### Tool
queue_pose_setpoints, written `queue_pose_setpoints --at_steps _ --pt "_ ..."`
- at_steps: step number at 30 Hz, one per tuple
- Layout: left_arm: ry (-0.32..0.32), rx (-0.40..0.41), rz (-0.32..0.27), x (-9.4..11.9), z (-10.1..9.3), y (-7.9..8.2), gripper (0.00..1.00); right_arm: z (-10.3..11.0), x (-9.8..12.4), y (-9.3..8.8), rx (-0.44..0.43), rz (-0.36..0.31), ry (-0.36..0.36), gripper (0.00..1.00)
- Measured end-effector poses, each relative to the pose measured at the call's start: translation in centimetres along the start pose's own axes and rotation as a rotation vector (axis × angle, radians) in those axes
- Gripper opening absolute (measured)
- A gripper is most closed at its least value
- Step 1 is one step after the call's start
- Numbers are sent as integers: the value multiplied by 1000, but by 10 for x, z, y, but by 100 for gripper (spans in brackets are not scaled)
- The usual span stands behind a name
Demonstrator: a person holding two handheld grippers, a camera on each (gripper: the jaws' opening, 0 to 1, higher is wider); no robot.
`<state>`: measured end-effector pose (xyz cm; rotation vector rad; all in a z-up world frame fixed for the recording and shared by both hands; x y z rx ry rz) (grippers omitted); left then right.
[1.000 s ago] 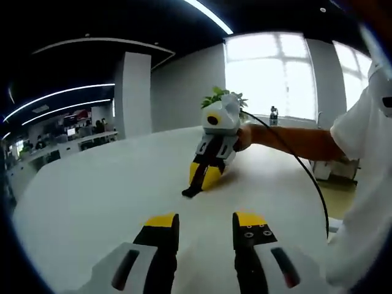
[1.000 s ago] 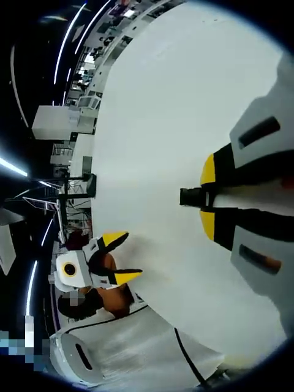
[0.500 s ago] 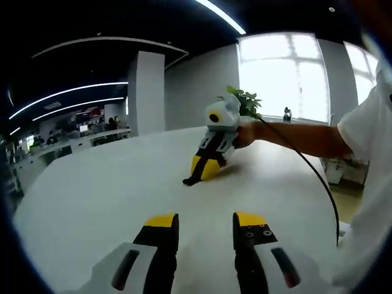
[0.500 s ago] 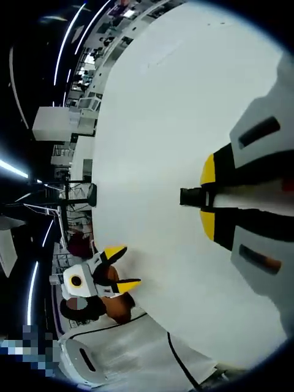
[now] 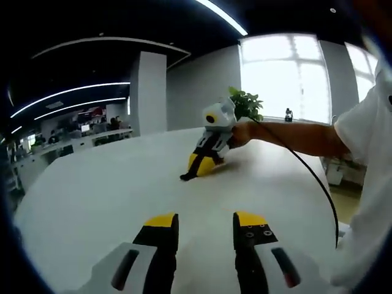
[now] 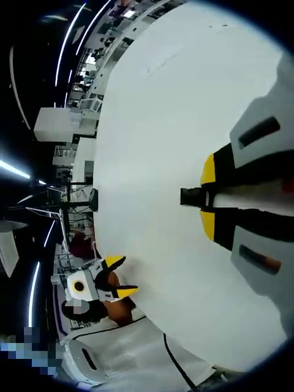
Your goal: Snap the two parts of the plastic buckle together until the buckle closes and remains connected.
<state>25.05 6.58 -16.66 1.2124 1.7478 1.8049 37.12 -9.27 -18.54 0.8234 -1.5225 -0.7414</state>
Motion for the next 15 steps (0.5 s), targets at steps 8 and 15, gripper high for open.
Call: queue_pose_setpoints --at_steps 8,15 --pt "5 1 3 2 2 -1 35 -6 -3 -1 -2 4 4 12" --pt "9 -4 2 2 5 -2 36 -21 -2 -5 -11 5 1 12"
Point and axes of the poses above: the point that each gripper's makers call its tool centre point, and the gripper's own axes: x roughly backward along the fingers, z roughly to its left, y roughly out of its top, the point moved 3 cm from there along x, roughly backward along the fingers, and after that the axes turned 5 degrees about x, right-handed, at the moved point
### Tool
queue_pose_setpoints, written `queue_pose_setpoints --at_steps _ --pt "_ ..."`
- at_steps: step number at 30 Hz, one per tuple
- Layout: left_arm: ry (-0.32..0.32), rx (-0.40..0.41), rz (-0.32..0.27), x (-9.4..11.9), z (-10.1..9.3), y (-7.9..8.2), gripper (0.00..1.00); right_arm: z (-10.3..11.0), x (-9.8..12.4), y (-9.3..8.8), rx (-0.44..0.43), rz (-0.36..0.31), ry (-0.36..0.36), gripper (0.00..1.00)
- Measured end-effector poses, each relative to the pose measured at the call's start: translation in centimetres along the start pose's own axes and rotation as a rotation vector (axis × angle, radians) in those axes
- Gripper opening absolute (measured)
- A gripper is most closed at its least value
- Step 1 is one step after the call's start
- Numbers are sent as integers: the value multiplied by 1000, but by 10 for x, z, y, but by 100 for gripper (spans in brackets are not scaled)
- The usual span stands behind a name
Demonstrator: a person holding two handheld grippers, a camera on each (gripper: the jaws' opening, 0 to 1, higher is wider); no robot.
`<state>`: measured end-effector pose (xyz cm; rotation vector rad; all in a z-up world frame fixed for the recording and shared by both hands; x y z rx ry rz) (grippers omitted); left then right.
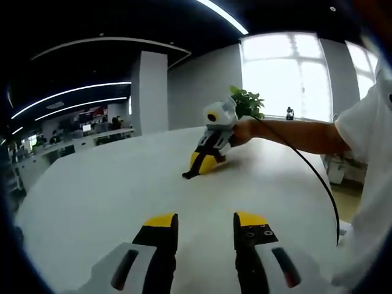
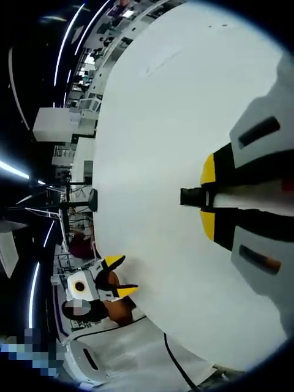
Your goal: Snap the two parts of the plastic buckle together until the buckle closes and remains connected.
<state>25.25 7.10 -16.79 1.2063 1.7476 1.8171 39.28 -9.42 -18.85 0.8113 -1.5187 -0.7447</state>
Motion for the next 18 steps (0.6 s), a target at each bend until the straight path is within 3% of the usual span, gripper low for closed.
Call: queue_pose_setpoints --at_steps 3,6,15,18 --pt "1 1 0 1 1 -1 36 -5 1 -2 1 -6 -4 14" --pt "0 -1 0 1 1 -1 36 -17 -1 -6 -4 -11 -47 28" --pt "-2 -2 -4 0 0 1 36 -6 -7 -12 -3 -22 -20 42" --pt "-4 -3 -6 0 -1 1 36 -2 -7 -11 -5 -27 -26 43"
Point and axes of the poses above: the point that each gripper's makers call its tool centre point, and the gripper's own axes: x roughly backward along the fingers, z roughly to its left, y roughly out of its top, the point moved 3 cm from there along x, roughly backward along the fingers, and after that the axes turned 5 degrees about x, right-handed, at the moved point
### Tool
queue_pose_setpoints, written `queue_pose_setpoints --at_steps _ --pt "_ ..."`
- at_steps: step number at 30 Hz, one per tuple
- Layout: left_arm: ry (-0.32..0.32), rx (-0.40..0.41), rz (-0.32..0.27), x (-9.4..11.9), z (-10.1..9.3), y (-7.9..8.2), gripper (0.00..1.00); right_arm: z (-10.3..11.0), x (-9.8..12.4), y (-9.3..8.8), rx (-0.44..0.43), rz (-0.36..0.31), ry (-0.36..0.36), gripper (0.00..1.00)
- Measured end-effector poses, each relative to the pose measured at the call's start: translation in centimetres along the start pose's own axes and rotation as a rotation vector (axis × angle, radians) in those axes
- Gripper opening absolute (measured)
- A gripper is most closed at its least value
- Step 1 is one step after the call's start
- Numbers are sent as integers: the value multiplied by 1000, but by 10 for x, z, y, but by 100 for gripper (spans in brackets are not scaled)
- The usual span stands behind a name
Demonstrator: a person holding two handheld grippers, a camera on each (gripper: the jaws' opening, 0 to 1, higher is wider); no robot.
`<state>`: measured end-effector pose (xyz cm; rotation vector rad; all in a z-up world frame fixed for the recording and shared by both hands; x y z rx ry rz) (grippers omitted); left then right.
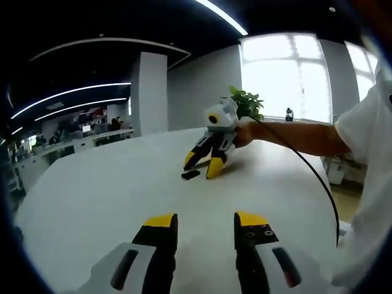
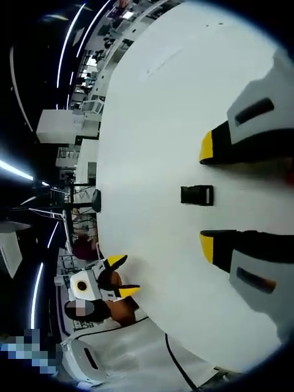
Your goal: Snap the two parts of the plastic buckle together until the buckle closes and remains connected.
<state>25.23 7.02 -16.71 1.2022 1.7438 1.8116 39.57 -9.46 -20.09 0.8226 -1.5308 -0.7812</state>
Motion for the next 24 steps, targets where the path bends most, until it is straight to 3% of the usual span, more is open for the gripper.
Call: queue_pose_setpoints --at_steps 15,24 --pt "9 5 -8 0 2 2 36 7 11 4 -65 -30 -63 39" --pt "9 2 -17 -4 2 6 36 10 19 15 -56 -58 -94 40"
Point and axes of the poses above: the point that each gripper's makers call its tool centre point, and the gripper's own axes: x roughly backward along the fingers, z roughly to its left, y roughly out of its top, the point moved 3 cm from there along x, roughly backward along the fingers, and after that the axes turned 5 degrees about x, right-handed, at the moved point
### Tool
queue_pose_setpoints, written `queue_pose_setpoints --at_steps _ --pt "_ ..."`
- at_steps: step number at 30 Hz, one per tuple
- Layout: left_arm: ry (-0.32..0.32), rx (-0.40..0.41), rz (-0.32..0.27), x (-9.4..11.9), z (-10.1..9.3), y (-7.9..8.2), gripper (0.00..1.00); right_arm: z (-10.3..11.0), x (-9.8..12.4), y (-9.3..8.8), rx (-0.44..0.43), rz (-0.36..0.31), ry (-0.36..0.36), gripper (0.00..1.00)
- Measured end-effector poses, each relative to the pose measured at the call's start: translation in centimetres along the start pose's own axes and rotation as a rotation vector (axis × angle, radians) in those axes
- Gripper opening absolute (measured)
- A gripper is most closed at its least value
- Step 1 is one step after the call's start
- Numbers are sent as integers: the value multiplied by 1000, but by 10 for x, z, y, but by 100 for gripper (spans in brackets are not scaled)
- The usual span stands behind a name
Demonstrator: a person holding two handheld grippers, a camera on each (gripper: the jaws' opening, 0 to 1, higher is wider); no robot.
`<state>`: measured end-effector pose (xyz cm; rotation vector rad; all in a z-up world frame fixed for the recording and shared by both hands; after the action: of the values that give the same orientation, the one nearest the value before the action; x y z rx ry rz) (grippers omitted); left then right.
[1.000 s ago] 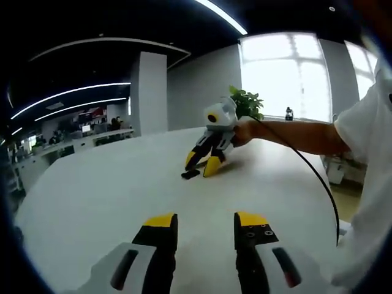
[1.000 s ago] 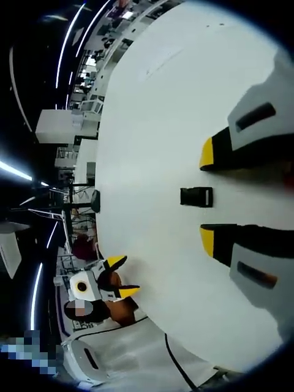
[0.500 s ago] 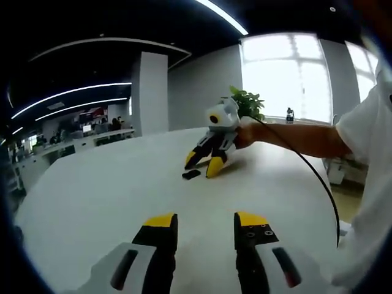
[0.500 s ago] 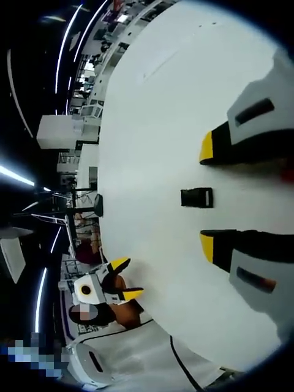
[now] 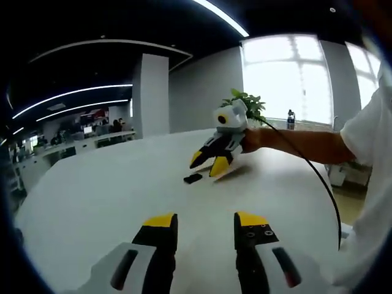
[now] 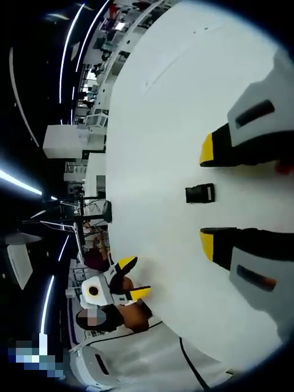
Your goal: Snap the two parts of the plastic buckle together until the buckle closes and remains connected.
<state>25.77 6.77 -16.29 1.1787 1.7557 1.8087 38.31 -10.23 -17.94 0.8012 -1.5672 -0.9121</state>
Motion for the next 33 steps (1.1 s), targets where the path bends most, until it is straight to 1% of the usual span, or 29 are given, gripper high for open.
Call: queue_pose_setpoints --at_steps 6,8,9,11,14,16,23,24,25,28,30,32,33 --pt "2 -5 1 0 -1 0 36 0 1 -2 -13 15 -11 41" --pt "5 -6 -2 0 -1 1 36 1 3 -2 -17 22 -33 41" --pt "9 -6 -3 -1 0 1 36 1 6 1 -26 17 -51 41" --pt "20 -6 -5 -2 3 3 36 3 9 3 -48 11 -62 41" --pt "33 4 -7 -5 6 5 36 8 14 7 -60 22 -105 40" --pt "40 11 -13 -6 9 7 36 10 18 9 -94 23 -154 38" --pt "60 31 -11 -10 16 11 36 30 22 13 -110 19 -247 38" --pt "62 33 -13 -10 16 11 36 31 23 13 -120 17 -262 38" --pt "65 35 -15 -11 17 12 36 32 26 12 -148 29 -297 38" --pt "84 49 -21 -13 19 15 36 35 29 12 -162 22 -341 38" --pt "89 54 -25 -14 19 16 36 42 30 11 -189 26 -377 37" --pt "93 59 -26 -15 19 17 36 46 31 11 -193 34 -402 35" --pt "95 62 -25 -16 18 17 36 46 33 11 -210 31 -437 33"
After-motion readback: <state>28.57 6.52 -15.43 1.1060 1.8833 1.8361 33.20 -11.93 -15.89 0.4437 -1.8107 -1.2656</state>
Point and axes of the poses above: the point that each gripper's makers call its tool centre point, and the gripper's own axes: x roughly backward along the fingers, z roughly to its left, y roughly out of its top, the point moved 3 cm from there along x, roughly backward along the fingers, and after that the axes turned 5 degrees about x, right-handed, at the moved point
